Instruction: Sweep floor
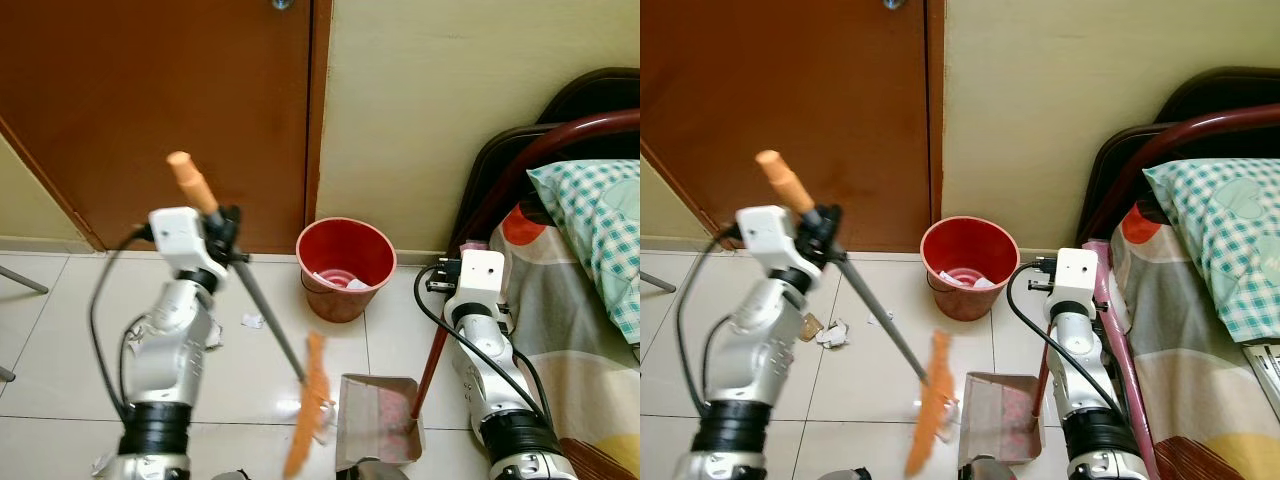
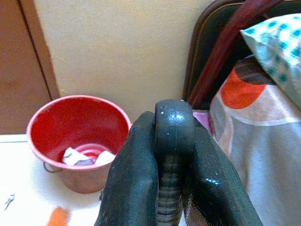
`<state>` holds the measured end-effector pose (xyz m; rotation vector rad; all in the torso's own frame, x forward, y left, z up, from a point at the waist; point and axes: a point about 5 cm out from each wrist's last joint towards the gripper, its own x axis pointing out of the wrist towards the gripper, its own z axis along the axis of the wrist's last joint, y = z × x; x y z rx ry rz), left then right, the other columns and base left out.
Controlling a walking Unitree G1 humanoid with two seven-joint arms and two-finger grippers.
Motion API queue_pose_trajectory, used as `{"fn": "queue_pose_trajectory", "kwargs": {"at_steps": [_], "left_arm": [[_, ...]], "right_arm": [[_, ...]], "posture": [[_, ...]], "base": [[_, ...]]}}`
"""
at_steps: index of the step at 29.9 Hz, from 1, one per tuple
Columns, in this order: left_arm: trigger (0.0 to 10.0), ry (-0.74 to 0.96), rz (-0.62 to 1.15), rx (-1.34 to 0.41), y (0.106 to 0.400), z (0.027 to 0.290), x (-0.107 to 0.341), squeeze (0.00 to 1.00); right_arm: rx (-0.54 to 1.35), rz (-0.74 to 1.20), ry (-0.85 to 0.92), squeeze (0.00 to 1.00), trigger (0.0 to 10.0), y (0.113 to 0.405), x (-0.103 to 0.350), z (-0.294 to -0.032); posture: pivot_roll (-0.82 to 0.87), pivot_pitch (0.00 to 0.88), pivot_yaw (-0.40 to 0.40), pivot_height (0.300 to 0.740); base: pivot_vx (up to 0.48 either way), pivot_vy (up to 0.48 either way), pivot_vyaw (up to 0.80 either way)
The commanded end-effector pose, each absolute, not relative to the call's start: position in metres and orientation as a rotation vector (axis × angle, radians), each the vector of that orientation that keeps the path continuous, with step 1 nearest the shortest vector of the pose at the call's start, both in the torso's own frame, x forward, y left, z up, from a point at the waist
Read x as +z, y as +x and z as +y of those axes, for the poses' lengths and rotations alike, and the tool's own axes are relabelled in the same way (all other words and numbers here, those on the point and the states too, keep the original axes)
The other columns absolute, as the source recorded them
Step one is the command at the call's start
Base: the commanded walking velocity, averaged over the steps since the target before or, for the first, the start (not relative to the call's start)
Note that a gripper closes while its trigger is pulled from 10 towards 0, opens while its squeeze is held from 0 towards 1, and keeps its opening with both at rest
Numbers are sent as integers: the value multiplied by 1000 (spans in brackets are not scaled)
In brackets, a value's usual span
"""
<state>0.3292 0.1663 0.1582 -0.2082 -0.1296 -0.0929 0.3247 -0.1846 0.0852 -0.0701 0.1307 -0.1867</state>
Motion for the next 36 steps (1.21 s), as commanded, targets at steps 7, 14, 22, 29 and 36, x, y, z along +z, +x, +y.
{"fn": "queue_pose_trajectory", "kwargs": {"at_steps": [7, 14, 22, 29, 36], "left_arm": [[10000, -102, -167, -72, 316, 197, 167, 0], [10000, 49, -18, -117, 283, 214, 127, 0], [10000, -27, 63, -262, 279, 175, 104, 0], [10000, -91, 22, -510, 282, 119, 116, 0], [10000, -213, 11, -743, 269, 86, 129, 0]], "right_arm": [[-175, 190, -71, 0, 10000, 320, 73, -186], [-182, 188, -72, 0, 10000, 320, 72, -187], [-196, 151, -77, 0, 10000, 326, 80, -184], [-206, 145, -79, 0, 10000, 327, 81, -184], [-216, 150, -75, 0, 10000, 324, 78, -185]], "posture": [[81, 194, -28, 740], [93, 197, -26, 740], [96, 190, -37, 740], [81, 184, -31, 740], [80, 185, -24, 740]], "base": [[0, 0, 0], [0, 0, 0], [0, 0, 0], [0, 0, 0], [0, 0, 0]]}}
